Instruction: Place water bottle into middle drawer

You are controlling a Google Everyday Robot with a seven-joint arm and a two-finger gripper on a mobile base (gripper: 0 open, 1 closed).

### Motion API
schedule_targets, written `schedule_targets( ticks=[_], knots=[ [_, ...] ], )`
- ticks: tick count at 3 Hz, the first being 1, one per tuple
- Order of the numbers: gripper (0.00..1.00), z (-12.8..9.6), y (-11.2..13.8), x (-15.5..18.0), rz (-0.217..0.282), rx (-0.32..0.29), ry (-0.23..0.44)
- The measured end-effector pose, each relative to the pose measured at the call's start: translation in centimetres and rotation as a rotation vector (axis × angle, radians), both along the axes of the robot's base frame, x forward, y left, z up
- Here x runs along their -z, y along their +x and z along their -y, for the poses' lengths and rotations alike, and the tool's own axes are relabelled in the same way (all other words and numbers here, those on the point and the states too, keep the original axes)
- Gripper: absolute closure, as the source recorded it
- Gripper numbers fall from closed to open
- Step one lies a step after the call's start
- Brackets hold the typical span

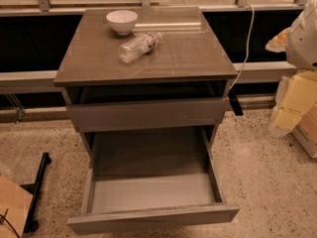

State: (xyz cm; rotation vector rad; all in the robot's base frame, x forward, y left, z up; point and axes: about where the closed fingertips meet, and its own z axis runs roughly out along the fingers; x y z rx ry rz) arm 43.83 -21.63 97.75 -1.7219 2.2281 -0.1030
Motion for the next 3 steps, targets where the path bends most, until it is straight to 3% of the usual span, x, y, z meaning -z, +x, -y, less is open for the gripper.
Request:
schedule_targets(
  ticks=[2,3],
  knots=[
    [0.00,-1.1,1.0,0.3,0.006,0.013,0.034],
    [0.00,-3.5,2.8,1.0,0.013,0.033,0.109]
  ],
)
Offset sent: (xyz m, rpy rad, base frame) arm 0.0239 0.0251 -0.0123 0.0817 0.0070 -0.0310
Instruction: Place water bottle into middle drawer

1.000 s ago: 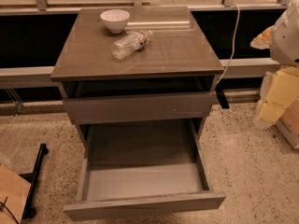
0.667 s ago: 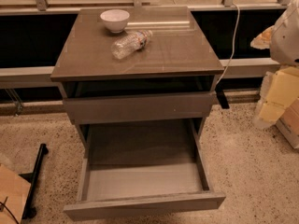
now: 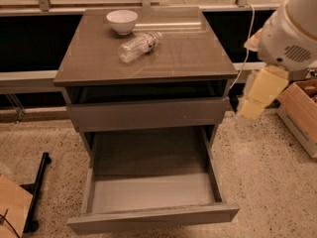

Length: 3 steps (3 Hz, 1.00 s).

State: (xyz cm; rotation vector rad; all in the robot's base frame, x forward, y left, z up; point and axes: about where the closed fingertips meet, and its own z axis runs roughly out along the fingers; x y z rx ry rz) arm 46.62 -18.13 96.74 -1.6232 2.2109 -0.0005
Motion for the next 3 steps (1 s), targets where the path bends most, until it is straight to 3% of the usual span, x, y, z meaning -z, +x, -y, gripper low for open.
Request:
schedule_targets(
  ticks=[1,3],
  knots=[
    [0.00,-2.4,2.4,0.6,0.022,0.024,0.091],
    [0.00,-5.6,10.0,0.3,0.110,0.055,0.229]
  ],
)
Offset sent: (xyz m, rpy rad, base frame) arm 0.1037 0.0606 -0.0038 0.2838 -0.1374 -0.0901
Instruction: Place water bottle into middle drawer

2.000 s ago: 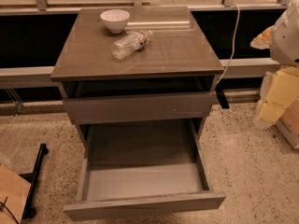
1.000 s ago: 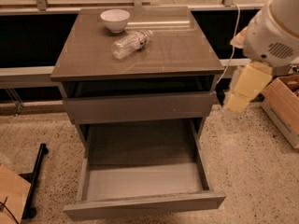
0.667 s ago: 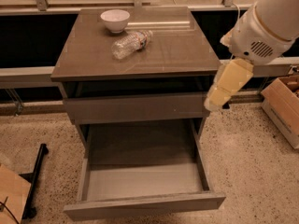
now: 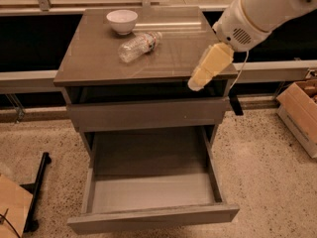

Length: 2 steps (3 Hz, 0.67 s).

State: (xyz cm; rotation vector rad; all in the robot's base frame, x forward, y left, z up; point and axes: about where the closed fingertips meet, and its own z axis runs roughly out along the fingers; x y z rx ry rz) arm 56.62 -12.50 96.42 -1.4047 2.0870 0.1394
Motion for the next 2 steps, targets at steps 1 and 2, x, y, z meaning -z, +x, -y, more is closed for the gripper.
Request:
schedule_targets(
  ticks=[1,2],
  knots=[
    [0.00,-1.5,4.3,-0.3,0.025,-0.021,0.021],
    [0.00,-3.2,8.6,0.0,0.021,-0.064,0.015]
  ],
)
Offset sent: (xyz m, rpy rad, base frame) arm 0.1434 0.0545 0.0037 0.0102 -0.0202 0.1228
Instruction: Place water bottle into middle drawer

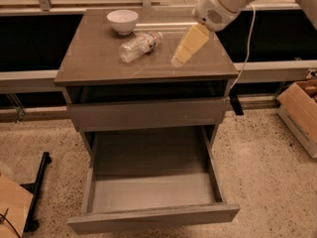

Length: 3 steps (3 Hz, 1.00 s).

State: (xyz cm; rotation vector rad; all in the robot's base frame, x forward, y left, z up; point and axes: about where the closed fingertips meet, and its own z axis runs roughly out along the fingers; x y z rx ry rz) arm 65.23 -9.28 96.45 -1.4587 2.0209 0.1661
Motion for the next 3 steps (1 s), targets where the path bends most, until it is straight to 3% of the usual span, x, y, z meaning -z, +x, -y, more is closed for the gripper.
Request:
schedule_targets(
  ticks=[1,2,3],
  knots=[
    [0.00,-0.5,1.1,-1.0,0.019,-0.007,0.011],
    [0.00,-1.2,1.5,0.5,-0.008,0.015,0.023],
    [0.00,-3.2,4.4,1.9,0.010,0.013,0.062]
  ],
)
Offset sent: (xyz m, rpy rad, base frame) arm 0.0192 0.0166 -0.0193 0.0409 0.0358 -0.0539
